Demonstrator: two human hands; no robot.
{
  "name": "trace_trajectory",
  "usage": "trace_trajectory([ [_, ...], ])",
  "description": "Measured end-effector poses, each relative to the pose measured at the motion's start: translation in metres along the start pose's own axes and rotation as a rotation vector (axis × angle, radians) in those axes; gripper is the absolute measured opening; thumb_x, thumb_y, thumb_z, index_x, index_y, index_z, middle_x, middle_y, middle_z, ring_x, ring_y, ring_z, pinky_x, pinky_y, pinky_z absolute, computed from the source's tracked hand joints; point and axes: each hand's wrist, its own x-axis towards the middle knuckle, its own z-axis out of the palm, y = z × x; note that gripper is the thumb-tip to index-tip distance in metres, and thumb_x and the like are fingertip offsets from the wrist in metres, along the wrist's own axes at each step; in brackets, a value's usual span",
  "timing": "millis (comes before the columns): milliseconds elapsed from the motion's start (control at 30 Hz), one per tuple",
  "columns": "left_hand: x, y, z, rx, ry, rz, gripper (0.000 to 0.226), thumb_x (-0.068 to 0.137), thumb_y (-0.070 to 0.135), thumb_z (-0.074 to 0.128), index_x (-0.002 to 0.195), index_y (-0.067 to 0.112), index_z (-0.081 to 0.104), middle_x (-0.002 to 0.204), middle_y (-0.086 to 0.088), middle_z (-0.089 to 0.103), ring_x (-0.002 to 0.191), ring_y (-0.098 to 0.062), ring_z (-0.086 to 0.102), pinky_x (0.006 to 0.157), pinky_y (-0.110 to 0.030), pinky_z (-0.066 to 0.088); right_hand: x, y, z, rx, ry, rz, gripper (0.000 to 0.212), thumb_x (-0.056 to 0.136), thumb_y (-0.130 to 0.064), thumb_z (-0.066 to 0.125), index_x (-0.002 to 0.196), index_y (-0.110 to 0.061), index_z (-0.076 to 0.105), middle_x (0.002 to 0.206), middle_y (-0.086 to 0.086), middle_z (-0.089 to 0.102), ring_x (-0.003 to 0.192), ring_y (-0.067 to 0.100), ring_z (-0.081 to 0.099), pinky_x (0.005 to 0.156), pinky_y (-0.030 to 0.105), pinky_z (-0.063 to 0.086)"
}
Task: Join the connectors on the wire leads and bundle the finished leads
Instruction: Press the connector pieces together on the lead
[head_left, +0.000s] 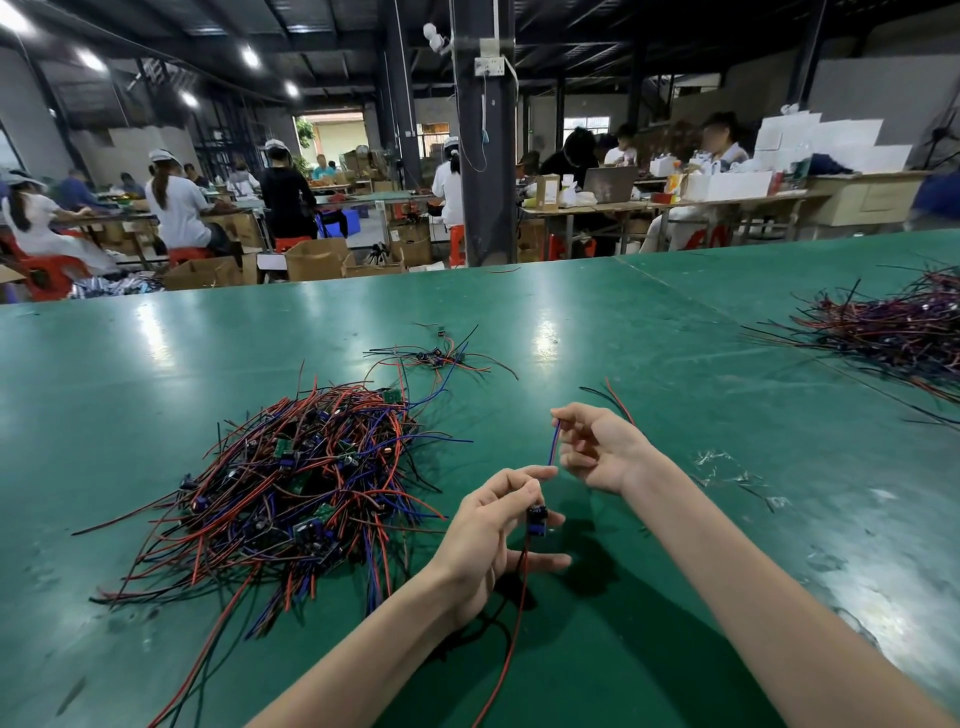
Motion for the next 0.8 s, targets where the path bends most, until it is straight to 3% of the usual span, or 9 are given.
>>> trace_trajectory([
  [100,0.0,-0.002,0.001,0.044,0.081,0.044,0.028,0.092,0.01,0.056,0.064,0.013,0.06,0.126,0.002,0.055,0.102,-0.015,0.057,0.073,-0.044,0.057,0.001,0.0,-0.003,-0.053,0.026,-0.069,0.025,0.089,-0.01,0.057,0.065,-0.006,0.052,0.041,-0.004,0.038,0.028,0.003,0.027,0.027,0.013,0.016],
  [167,0.001,-0.002,0.001,0.046,0.133,0.043,0.027,0.091,0.007,0.057,0.064,0.011,0.061,0.124,-0.004,0.048,0.103,-0.017,0.054,0.08,-0.045,0.057,0.001,-0.001,-0.004,-0.096,0.056,-0.15,0.023,0.088,-0.009,0.061,0.066,-0.005,0.056,0.047,-0.002,0.041,0.03,0.003,0.028,0.028,0.013,0.017],
  [333,0.002,-0.001,0.004,-0.023,0.091,-0.013,0.029,0.087,0.005,0.058,0.059,0.011,0.056,0.097,-0.005,0.055,0.086,-0.015,0.055,0.075,-0.035,0.058,0.004,0.004,-0.002,-0.302,0.128,-0.449,0.025,0.082,-0.006,0.071,0.061,-0.006,0.058,0.052,0.0,0.041,0.035,0.003,0.024,0.032,0.014,0.019],
  [433,0.004,0.001,0.004,-0.109,0.075,-0.04,0.023,0.081,0.006,0.06,0.06,0.009,0.054,0.083,-0.006,0.057,0.08,-0.015,0.053,0.069,-0.031,0.056,0.004,0.009,-0.001,-0.481,0.189,-0.66,0.027,0.08,-0.009,0.074,0.059,-0.012,0.058,0.046,-0.009,0.046,0.042,0.003,0.034,0.043,0.014,0.031],
  [533,0.007,0.001,0.002,-0.14,0.093,-0.058,0.027,0.085,0.001,0.058,0.059,0.006,0.053,0.074,-0.008,0.056,0.071,-0.016,0.053,0.069,-0.031,0.057,0.003,0.014,0.0,-0.758,0.281,-0.921,0.021,0.079,-0.007,0.076,0.063,-0.007,0.061,0.06,0.001,0.054,0.057,0.014,0.045,0.059,0.028,0.04],
  [600,0.007,0.001,0.001,-0.142,0.084,-0.074,0.025,0.086,0.0,0.056,0.062,0.003,0.052,0.069,-0.01,0.055,0.065,-0.016,0.053,0.07,-0.031,0.057,0.003,0.018,0.001,-0.883,0.321,-1.059,0.02,0.078,-0.006,0.076,0.063,-0.002,0.062,0.063,0.001,0.052,0.059,0.019,0.045,0.061,0.034,0.039],
  [733,0.007,0.001,0.0,-0.132,0.069,-0.097,0.025,0.088,-0.001,0.055,0.063,0.0,0.052,0.066,-0.011,0.055,0.057,-0.014,0.054,0.071,-0.031,0.057,0.003,0.019,0.002,-0.932,0.337,-1.158,0.02,0.078,-0.008,0.076,0.065,-0.002,0.063,0.064,-0.004,0.051,0.059,0.024,0.047,0.058,0.034,0.038],
  [800,0.007,0.001,0.0,-0.117,0.063,-0.115,0.026,0.089,-0.001,0.054,0.063,0.001,0.051,0.065,-0.01,0.053,0.054,-0.013,0.053,0.072,-0.032,0.058,0.002,0.017,0.002,-0.907,0.335,-1.158,0.019,0.078,-0.009,0.076,0.065,-0.003,0.064,0.063,-0.007,0.05,0.059,0.019,0.047,0.058,0.028,0.037],
])
